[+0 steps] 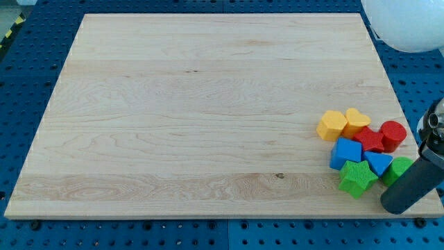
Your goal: Slide the green circle along with the red circle towards the center right
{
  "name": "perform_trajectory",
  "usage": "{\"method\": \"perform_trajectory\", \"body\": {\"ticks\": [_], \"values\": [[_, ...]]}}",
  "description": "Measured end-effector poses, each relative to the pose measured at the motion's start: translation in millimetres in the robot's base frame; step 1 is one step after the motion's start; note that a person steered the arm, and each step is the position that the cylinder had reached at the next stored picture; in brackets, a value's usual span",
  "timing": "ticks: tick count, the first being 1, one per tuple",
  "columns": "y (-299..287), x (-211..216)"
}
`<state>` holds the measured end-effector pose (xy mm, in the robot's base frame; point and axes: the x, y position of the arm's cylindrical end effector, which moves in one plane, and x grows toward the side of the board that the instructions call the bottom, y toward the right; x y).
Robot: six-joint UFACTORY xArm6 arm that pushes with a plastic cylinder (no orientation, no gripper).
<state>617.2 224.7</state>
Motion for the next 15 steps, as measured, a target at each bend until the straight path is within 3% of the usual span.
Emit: {"method": "perform_trajectory", "body": {"ticks": [6,8,12,15], "values": [[26.8,-7.2],[19.0,-47.5],[38.8,-60.4],[42.4,-111.8]]}}
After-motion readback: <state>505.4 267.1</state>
